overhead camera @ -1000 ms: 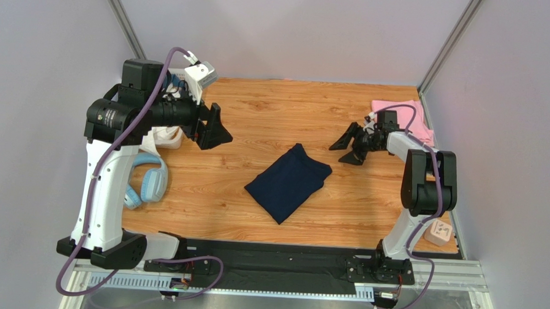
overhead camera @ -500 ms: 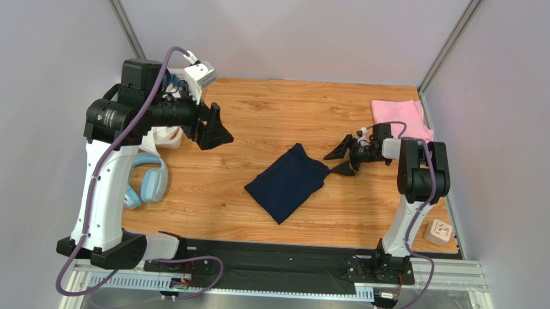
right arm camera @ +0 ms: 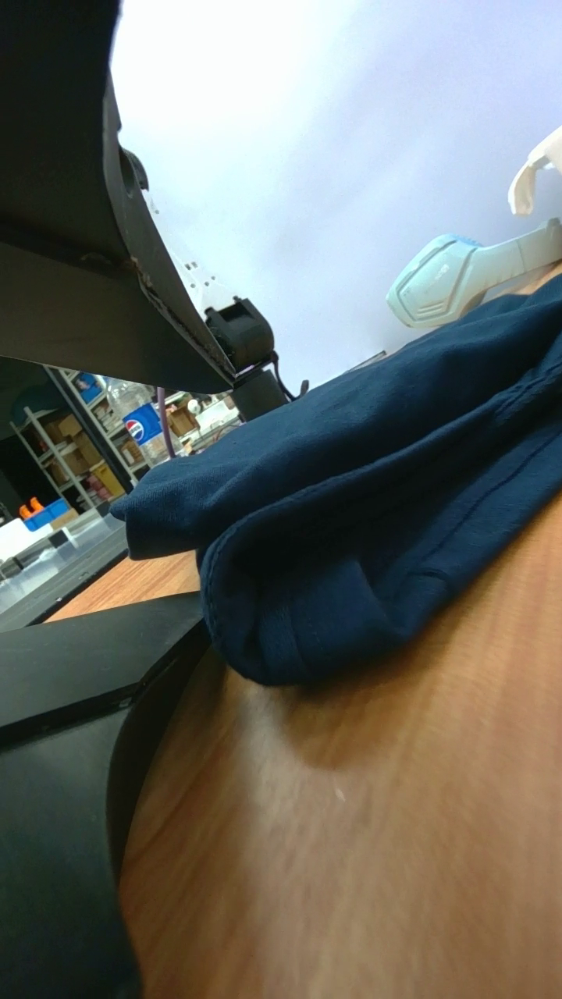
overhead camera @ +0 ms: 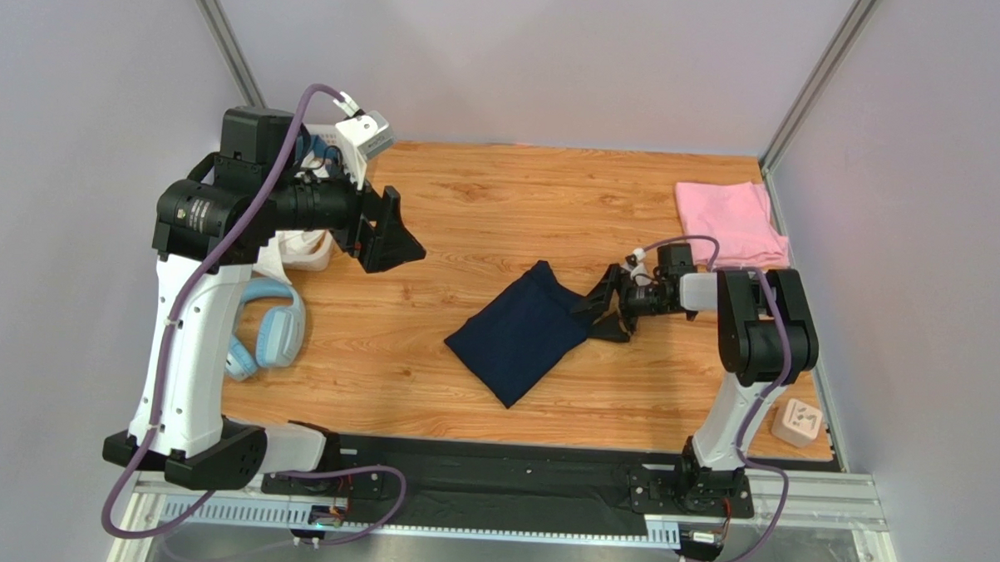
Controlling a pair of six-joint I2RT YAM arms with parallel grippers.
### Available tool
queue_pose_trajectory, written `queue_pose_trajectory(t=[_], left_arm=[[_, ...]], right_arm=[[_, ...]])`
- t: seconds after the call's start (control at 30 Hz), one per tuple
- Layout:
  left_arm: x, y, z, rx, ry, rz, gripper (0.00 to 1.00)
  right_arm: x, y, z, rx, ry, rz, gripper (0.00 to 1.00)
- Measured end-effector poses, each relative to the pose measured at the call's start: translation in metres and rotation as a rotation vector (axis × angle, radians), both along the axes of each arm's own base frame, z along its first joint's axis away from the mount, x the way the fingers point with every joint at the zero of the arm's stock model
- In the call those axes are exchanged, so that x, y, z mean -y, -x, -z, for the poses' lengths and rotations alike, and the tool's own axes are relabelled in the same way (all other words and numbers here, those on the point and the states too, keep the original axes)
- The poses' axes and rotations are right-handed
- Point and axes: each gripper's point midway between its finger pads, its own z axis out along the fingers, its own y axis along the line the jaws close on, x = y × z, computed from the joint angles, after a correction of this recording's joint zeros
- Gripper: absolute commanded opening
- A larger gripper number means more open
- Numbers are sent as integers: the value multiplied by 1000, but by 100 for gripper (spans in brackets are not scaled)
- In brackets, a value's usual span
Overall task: Fold and stack the t-shirts
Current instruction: Put the neatly folded tshirt into the corner of the board with the right arm
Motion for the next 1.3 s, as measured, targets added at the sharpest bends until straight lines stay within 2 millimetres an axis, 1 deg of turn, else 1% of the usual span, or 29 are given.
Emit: queue_pose_trajectory(t=[0.23, 0.33, 0.43, 0.47, 0.63, 0.67, 0.7, 0.73, 0.83, 0.87, 0.93, 1.17, 1.27, 1.3], left_arm=[[0, 0, 0, -4, 3, -4, 100], [0, 0, 0, -4, 3, -4, 100], [0, 0, 0, -4, 3, -4, 100], [0, 0, 0, -4, 3, -4, 100], [0, 0, 0, -2, 2, -4, 100], [0, 1, 0, -2, 2, -4, 100], [0, 1, -1, -1, 2, -4, 100], [0, 1, -1, 0, 2, -4, 100], [-1, 1, -1, 2, -1, -5, 100], [-1, 1, 0, 2, -2, -6, 100], [-1, 0, 0, 5, -5, -8, 100], [-6, 4, 5, 11, -25, -16, 100], [-8, 5, 12, 4, -41, -22, 100], [-10, 5, 16, 1, -50, -24, 100]], right_arm=[[-12, 11, 0, -6, 4, -40, 68], [-19, 15, 1, -8, 9, -61, 64], [-24, 18, 4, -15, 19, -74, 56], [-25, 18, 5, -22, 22, -77, 52], [-29, 18, 10, -41, 36, -81, 43], [-30, 18, 11, -43, 41, -79, 37], [-30, 18, 12, -45, 42, -78, 33], [-30, 17, 14, -40, 48, -77, 27], [-32, 12, 18, -10, 61, -72, 14], [-33, 10, 19, -4, 64, -69, 7], [-34, 9, 20, 4, 64, -62, 0], [-38, 2, 18, 19, 67, -49, 0], [-39, -12, 14, 46, 85, -44, 0], [-40, -22, 10, 62, 91, -42, 0]])
